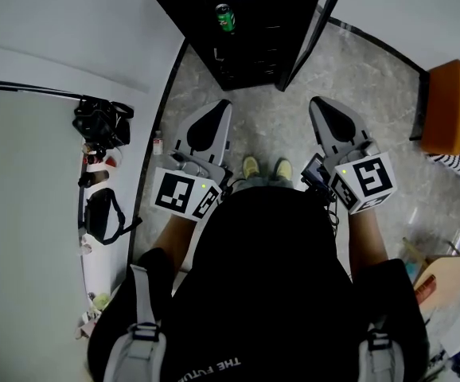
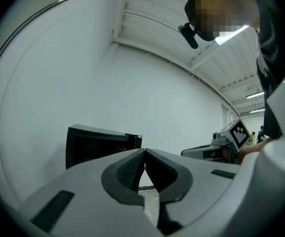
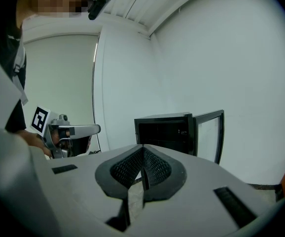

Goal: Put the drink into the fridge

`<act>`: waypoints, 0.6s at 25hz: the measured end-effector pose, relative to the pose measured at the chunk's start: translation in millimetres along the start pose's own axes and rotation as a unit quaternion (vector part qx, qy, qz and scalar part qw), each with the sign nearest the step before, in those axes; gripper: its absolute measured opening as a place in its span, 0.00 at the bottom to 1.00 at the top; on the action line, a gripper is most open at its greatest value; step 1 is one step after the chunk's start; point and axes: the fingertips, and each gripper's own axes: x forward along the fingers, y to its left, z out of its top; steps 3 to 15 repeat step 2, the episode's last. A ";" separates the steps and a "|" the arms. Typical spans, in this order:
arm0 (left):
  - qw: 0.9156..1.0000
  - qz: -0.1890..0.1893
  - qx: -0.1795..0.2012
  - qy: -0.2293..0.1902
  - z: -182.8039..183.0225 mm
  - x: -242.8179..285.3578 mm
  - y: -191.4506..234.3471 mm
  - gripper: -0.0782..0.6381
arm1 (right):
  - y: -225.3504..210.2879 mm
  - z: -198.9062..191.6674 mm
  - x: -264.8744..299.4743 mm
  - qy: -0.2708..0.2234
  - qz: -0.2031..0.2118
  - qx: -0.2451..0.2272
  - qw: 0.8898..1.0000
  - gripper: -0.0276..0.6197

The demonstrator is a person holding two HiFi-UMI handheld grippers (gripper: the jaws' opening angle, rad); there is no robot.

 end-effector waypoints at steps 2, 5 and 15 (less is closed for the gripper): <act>1.000 0.000 0.000 0.001 -0.4 1.6 -1.1 0.13 | -1.4 1.0 0.0 -0.001 0.001 0.001 1.000 0.06; 1.000 0.000 0.000 0.001 -0.4 1.6 -1.1 0.13 | -1.4 1.0 0.0 -0.001 0.001 0.001 1.000 0.06; 1.000 0.000 0.000 0.001 -0.4 1.6 -1.1 0.13 | -1.4 1.0 0.0 -0.001 0.001 0.001 1.000 0.06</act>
